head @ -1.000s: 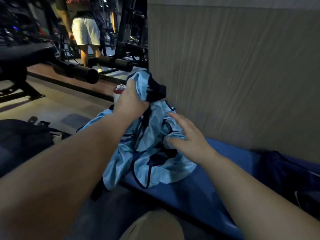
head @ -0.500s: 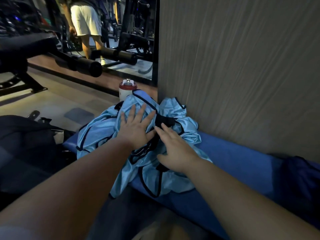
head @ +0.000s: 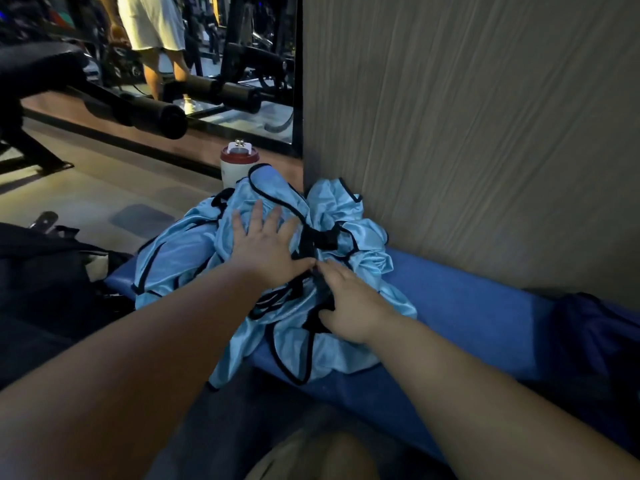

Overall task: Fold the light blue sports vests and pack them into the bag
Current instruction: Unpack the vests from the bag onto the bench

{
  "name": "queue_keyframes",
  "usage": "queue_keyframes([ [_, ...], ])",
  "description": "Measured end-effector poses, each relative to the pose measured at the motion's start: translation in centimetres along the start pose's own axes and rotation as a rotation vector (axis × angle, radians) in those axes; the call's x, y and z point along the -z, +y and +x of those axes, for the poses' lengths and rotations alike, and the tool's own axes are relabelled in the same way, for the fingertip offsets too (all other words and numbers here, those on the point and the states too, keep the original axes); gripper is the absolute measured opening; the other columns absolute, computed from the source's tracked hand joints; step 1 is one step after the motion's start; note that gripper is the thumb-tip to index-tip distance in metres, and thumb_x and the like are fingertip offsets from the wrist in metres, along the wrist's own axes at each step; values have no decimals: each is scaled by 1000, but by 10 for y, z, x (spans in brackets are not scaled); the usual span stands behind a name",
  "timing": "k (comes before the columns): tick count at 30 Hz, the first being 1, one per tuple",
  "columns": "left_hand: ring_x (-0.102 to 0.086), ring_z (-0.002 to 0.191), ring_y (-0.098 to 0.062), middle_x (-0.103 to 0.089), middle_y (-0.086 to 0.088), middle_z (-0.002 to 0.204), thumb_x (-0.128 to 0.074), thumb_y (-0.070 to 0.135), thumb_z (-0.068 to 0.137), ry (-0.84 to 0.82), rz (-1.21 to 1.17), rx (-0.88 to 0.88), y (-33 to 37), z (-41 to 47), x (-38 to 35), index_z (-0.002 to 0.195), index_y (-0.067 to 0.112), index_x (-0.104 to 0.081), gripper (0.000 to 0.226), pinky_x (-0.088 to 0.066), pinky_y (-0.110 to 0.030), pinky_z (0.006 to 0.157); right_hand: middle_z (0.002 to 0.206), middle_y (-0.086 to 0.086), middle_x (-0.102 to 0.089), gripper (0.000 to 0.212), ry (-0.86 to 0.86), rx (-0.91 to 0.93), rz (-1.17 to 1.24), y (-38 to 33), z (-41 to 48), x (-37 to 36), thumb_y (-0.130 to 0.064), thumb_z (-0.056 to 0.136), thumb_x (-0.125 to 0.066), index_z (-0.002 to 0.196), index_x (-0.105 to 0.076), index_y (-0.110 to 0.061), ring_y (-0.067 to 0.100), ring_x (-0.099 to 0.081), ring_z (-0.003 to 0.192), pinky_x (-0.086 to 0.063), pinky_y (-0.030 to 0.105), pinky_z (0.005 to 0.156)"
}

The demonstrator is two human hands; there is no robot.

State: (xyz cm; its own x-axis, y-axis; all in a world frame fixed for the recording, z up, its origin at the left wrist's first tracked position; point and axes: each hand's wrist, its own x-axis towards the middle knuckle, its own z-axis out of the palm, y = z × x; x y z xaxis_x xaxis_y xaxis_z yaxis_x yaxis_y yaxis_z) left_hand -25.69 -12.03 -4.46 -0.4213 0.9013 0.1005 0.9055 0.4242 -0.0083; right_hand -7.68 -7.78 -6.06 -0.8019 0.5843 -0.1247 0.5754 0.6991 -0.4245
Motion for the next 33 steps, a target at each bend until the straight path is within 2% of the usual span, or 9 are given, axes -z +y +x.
queue_keyframes([
  [3,15,147,-36,-9,-13,161,-44,65,85,165,-110,-5,27,-14,16,151,15,-13,89,13,-58,114,165,-1,-6,81,123,-17,27,13,-18,6,-20,91,-56,157,-9,-23,16,-7,150,-14,34,122],
  [6,16,146,-40,-3,-16,161,-48,62,84,224,-118,-74,64,-25,31,151,14,-11,90,11,-58,114,165,-2,-7,80,178,-102,-7,30,-40,16,-19,90,-54,157,-11,-24,15,-5,151,-15,39,122],
  [8,17,146,-39,2,-12,162,-44,66,86,216,-106,-148,94,-32,37,152,16,-10,90,11,-58,114,165,-2,-7,79,198,-177,-29,44,-57,26,-19,90,-55,157,-13,-24,15,-3,152,-12,39,123],
  [12,18,146,-36,4,-2,163,-31,65,94,59,-118,-318,157,-49,36,155,21,-8,79,11,-58,114,166,1,-4,72,235,-358,-107,79,-98,47,-26,94,-54,156,-17,-22,18,1,152,-10,43,122],
  [18,26,145,-31,12,4,163,-18,66,95,-190,-151,-459,236,-77,24,155,26,-2,74,15,-58,114,165,1,-9,63,350,-598,-153,144,-172,79,-21,94,-48,154,-26,-21,20,-3,152,-13,47,121],
  [24,31,143,-26,14,9,162,-15,71,93,-262,-174,-626,310,-115,18,155,31,0,75,19,-60,112,162,4,-22,59,497,-758,-105,204,-260,101,-23,95,-49,151,-31,-20,25,-9,151,-17,51,119],
  [29,33,142,-19,16,12,161,-16,70,93,-298,-212,-781,369,-144,23,154,36,3,72,23,-57,111,149,12,-40,51,639,-958,-102,251,-340,115,-23,93,-49,143,-42,-21,34,-31,140,-30,53,112],
  [33,33,142,-18,17,13,160,-17,71,93,-331,-210,-877,407,-161,24,153,39,3,71,25,-56,110,153,12,-35,51,696,-1166,-97,286,-404,124,-27,96,-45,147,-38,-21,34,-28,141,-26,53,114],
])
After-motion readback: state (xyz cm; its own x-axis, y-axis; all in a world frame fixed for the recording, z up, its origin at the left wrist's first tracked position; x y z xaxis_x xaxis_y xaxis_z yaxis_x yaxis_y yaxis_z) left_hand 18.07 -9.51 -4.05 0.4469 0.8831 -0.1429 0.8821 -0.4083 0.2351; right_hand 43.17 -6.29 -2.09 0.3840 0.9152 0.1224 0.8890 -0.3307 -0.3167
